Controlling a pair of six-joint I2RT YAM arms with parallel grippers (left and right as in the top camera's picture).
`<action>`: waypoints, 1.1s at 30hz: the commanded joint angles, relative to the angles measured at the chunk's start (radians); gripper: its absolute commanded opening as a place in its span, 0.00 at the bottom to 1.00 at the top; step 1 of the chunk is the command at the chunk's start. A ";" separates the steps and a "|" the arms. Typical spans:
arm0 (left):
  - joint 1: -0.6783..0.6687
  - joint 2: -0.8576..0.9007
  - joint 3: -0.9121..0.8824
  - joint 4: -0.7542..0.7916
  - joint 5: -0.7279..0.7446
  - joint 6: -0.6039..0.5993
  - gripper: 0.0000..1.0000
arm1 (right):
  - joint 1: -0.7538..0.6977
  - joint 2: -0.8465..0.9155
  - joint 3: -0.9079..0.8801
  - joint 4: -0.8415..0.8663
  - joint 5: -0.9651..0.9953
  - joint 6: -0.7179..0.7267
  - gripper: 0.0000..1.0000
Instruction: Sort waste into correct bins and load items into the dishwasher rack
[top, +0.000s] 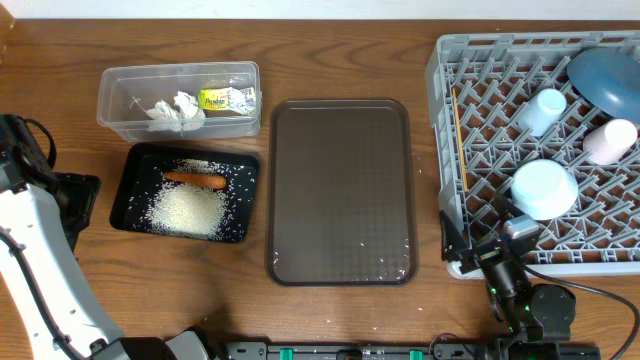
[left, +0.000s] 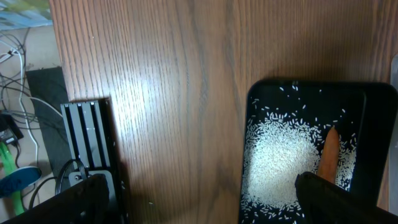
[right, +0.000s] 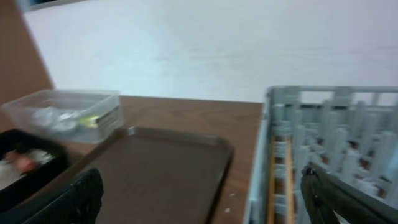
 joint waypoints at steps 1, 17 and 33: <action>0.003 0.004 0.001 -0.003 -0.005 0.006 0.98 | -0.032 -0.046 -0.006 -0.019 0.117 -0.015 0.99; 0.003 0.004 0.001 -0.003 -0.005 0.006 0.98 | -0.072 -0.071 -0.006 -0.162 0.293 -0.310 0.99; 0.003 0.004 0.001 -0.003 -0.005 0.006 0.98 | -0.059 -0.071 -0.006 -0.161 0.299 -0.133 0.99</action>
